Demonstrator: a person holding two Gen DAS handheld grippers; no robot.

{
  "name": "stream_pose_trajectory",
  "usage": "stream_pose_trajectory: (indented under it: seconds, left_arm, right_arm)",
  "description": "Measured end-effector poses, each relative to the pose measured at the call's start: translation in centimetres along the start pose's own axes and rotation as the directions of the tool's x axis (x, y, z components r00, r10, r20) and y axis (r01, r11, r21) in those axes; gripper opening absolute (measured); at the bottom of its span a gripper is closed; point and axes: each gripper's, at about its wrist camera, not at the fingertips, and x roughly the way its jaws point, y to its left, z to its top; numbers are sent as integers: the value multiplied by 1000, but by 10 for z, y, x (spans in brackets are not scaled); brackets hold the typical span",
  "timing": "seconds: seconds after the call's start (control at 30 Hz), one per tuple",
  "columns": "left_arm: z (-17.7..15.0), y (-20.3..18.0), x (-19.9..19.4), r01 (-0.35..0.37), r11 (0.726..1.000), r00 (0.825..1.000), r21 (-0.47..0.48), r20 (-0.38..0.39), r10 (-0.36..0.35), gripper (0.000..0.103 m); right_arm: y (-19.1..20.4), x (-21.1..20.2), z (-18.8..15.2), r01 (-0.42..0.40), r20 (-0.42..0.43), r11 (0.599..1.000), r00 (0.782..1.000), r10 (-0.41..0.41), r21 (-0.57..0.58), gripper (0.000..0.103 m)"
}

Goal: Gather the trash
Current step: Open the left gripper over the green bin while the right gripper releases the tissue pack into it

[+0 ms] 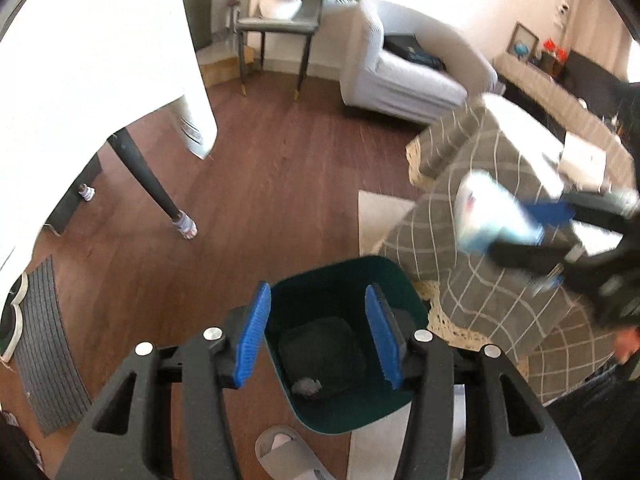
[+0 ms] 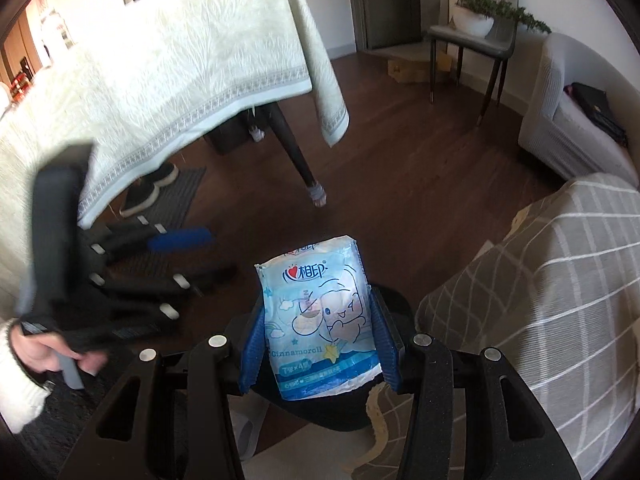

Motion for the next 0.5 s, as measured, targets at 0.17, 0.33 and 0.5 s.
stream_pose_trajectory:
  seconds: [0.17,0.33,0.5]
  left_arm:
    - [9,7,-27,2,1000,998,-6,65,-1,39]
    - [14,11,-43,16,1000,996,-27,92,-14,32]
    - [22,4,-60,37,999,991,-29,131,-33,32]
  right_arm:
    - [5,25,-5,-1,-56,1000,998,1,6,48]
    - [9,50,-19,7,-117,1000,993,-6,3,48]
    - [11,80,-38,42,-205,998,978,-49,-39,48]
